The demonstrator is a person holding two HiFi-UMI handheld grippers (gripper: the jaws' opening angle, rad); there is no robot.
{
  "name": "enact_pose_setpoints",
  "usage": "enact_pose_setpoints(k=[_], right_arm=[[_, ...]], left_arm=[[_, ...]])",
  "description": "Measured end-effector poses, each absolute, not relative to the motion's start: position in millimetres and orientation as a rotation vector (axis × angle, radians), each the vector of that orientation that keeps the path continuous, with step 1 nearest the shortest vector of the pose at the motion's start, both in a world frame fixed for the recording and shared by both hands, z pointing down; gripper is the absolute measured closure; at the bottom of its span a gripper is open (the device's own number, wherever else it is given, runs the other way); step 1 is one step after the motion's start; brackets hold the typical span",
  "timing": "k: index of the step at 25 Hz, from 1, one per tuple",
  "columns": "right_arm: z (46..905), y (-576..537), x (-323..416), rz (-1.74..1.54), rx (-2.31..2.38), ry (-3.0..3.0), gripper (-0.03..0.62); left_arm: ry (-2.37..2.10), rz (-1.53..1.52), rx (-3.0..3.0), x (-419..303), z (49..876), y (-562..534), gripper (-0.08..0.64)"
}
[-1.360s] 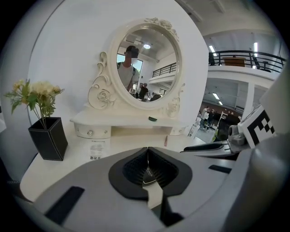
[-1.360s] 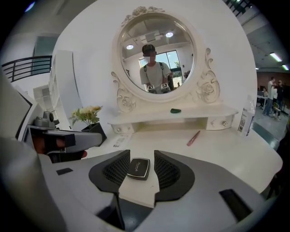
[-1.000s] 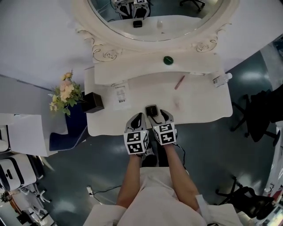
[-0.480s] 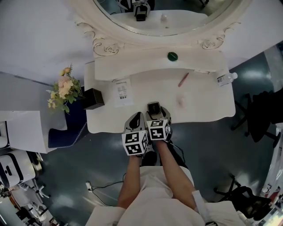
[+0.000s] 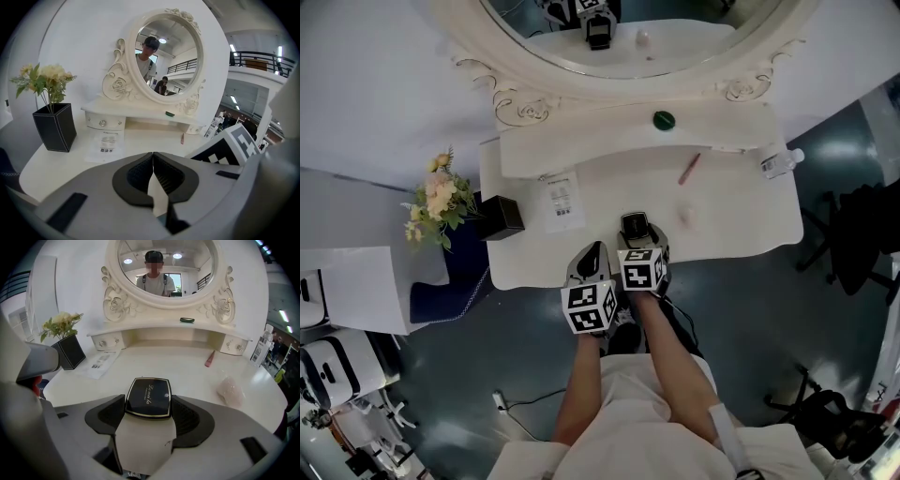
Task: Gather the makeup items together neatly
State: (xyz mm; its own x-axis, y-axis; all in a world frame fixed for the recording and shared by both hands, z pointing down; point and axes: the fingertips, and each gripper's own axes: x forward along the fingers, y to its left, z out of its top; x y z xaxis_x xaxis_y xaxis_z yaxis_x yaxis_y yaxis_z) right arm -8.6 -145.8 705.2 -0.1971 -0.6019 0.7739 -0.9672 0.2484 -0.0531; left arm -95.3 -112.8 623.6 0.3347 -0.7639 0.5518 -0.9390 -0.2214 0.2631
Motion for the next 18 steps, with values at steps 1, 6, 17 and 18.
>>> enact_pose_setpoints(k=[1,6,17,18], right_arm=[[705.1,-148.6,-6.7,0.738,1.432,-1.89,0.288],[704.0,-163.1,-0.4,0.737,1.434,-1.895,0.288],[679.9,-162.2,4.6,0.708,1.487,-1.939,0.287],[674.0,-160.8,5.0,0.697,1.487,-1.956,0.287]], left_arm=[[-1.482,0.416,2.053,-93.6,623.8,-112.8,0.545],[-1.465,0.422,2.06,-88.7,623.7,-116.5,0.545],[-1.459,0.407,2.076,-89.1,619.0,-123.0,0.545],[-1.457,0.407,2.079,-88.7,618.9,-123.8,0.545]])
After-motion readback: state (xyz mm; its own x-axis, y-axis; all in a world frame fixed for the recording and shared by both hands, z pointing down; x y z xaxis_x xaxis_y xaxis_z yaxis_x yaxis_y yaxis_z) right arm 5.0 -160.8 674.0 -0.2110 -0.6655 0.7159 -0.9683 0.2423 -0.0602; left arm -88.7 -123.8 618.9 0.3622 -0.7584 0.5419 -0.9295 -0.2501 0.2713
